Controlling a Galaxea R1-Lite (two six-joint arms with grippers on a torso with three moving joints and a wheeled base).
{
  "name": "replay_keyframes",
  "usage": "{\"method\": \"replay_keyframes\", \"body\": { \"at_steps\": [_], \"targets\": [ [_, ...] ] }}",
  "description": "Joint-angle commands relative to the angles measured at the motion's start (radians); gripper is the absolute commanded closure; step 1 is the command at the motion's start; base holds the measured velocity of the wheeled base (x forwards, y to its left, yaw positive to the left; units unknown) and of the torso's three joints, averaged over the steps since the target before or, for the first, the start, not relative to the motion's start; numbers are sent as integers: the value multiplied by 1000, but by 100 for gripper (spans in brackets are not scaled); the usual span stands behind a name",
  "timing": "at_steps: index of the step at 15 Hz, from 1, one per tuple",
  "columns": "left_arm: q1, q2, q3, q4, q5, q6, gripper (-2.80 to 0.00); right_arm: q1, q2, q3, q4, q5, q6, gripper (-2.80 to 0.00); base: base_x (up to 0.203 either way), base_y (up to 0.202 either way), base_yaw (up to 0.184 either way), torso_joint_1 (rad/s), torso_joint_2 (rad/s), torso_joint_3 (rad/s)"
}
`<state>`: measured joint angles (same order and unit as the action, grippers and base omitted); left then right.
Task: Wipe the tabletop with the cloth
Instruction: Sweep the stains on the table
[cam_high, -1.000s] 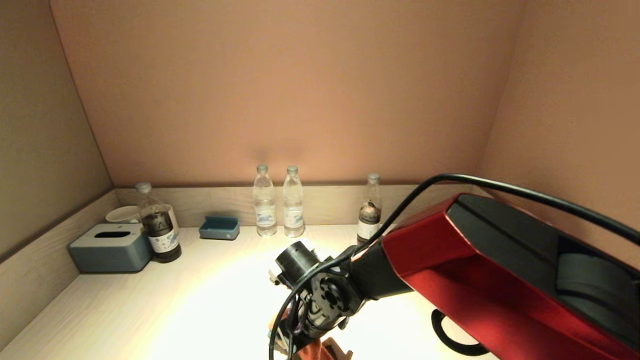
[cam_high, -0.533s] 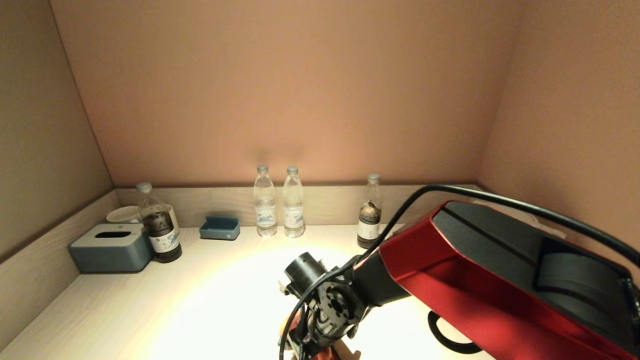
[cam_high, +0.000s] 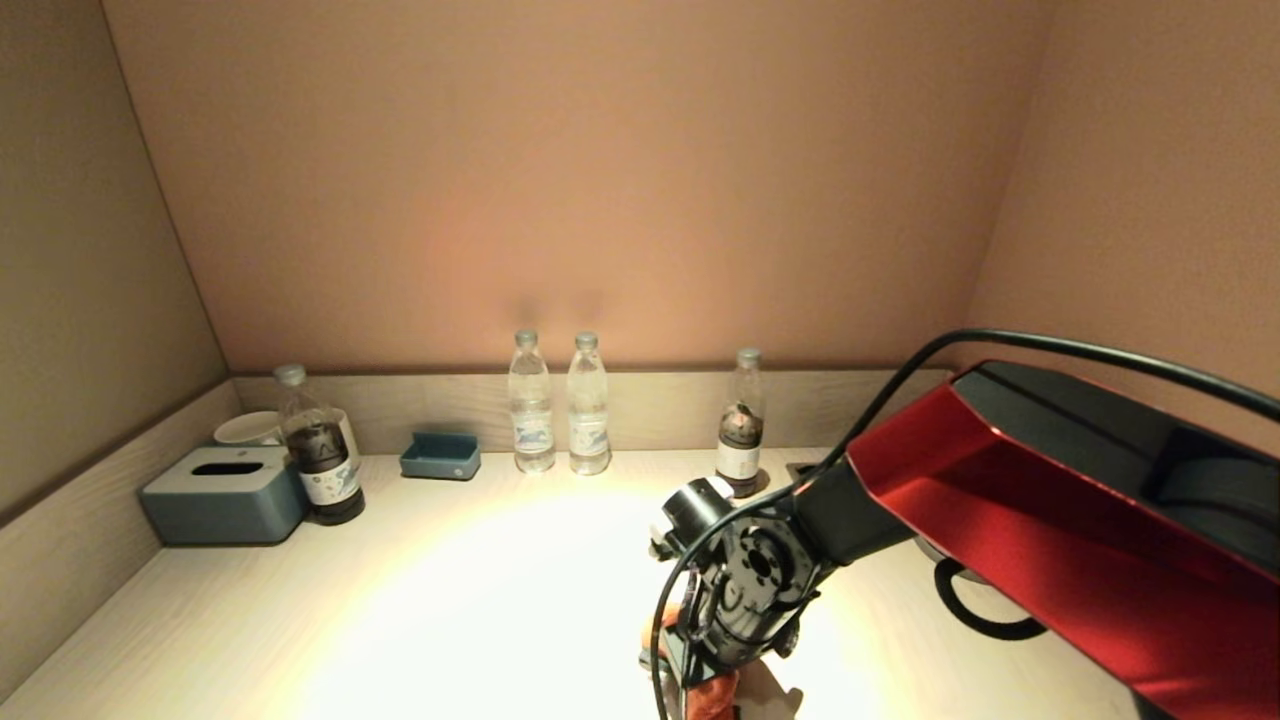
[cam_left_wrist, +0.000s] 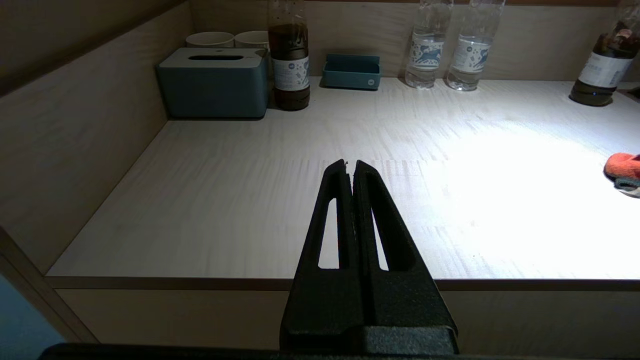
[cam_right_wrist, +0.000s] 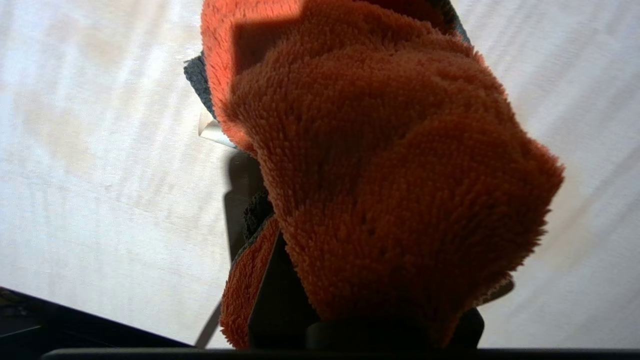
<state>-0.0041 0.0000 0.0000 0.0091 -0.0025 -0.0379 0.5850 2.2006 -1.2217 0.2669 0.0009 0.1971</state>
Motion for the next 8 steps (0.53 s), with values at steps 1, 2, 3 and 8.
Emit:
{"method": "replay_keyframes", "body": {
  "at_steps": [1,2,3,8],
  "targets": [
    [1,0,0,0,-1,0,0,-51,-32,7,-4,2,-10,0,0,0,0,0,0,0],
    [1,0,0,0,-1,0,0,-63,-35,7,-3,2,-15,0,0,0,0,0,0,0],
    [2,0,0,0,-1,0,0,-86,-37,8,-3,2,-17,0,0,0,0,0,0,0],
    [1,0,0,0,-1,0,0,-178,-48,6,-7,6,-29,0,0,0,0,0,0,0]
  ]
}}
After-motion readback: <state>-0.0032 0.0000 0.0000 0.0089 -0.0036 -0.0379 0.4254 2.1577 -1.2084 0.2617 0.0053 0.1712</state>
